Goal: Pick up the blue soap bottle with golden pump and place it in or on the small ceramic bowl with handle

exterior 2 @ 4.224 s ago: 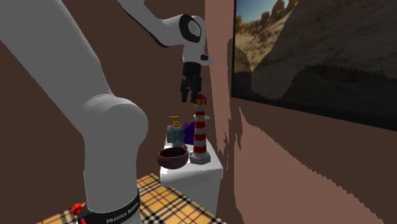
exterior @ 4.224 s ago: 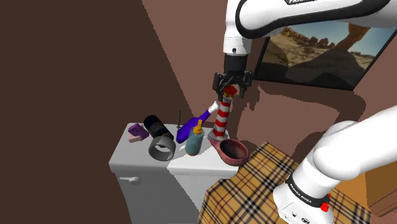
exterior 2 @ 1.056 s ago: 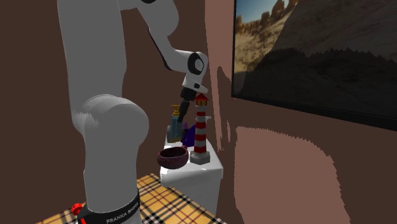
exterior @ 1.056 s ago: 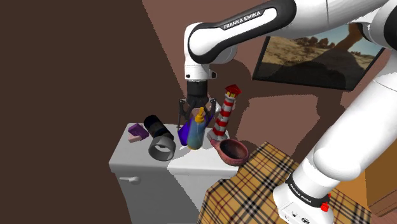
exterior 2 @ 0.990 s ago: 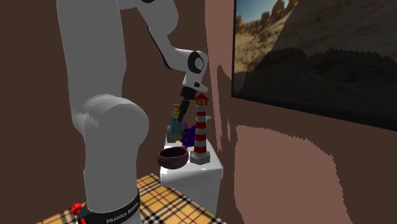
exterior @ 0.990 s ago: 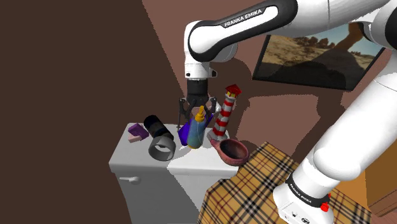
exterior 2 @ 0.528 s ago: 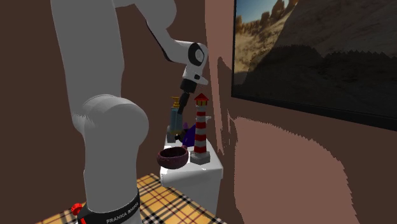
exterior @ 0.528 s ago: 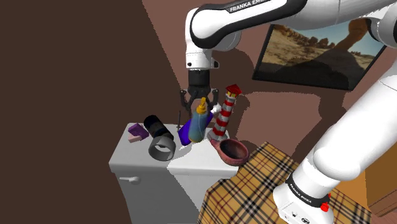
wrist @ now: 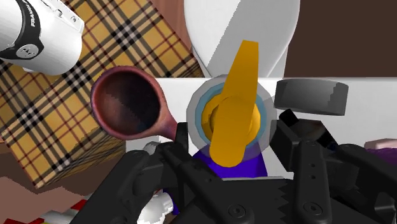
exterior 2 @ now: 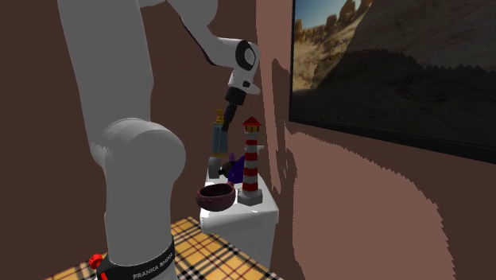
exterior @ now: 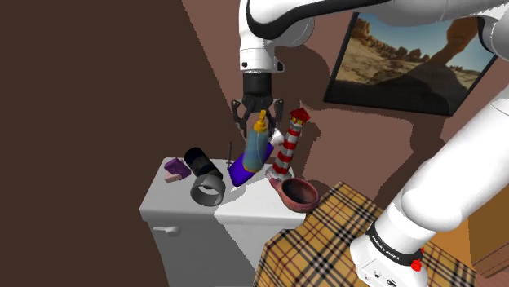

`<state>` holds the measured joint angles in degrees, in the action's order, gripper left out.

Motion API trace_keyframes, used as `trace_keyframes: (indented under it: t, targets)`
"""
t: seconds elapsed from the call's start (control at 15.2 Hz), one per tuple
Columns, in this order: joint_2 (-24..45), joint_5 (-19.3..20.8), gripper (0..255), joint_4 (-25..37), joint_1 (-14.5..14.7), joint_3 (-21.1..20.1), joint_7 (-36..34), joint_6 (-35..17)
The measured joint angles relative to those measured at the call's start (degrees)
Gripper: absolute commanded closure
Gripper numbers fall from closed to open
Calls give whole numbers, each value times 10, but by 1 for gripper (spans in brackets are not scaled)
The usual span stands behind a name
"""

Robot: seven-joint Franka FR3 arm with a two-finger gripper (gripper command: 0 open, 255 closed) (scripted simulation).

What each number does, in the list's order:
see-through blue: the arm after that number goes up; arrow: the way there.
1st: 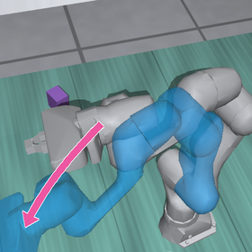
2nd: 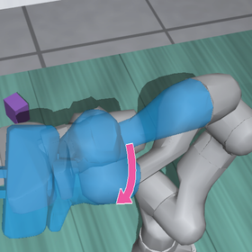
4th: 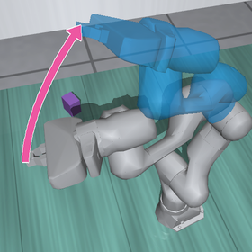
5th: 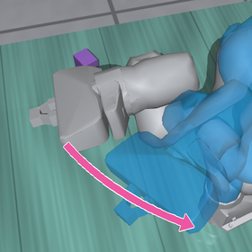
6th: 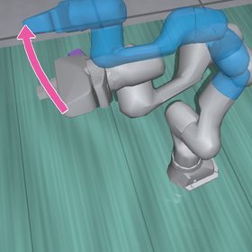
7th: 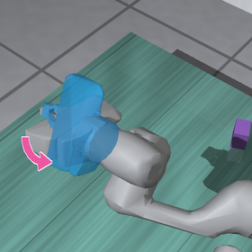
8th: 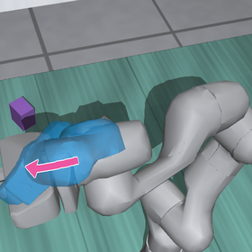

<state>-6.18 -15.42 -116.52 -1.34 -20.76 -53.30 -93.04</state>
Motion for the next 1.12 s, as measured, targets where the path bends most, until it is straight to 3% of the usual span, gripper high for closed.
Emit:
trace_keyframes:
  t: [0.2, 0.86, 1.12]
  targets:
    - [-13, -2, 255, 6, -2, 4, 2, 20]
    - [-218, -5, 255, -159, -21, 71, 96, 78]
    - [-263, 2, 255, -200, -25, 88, 118, 86]
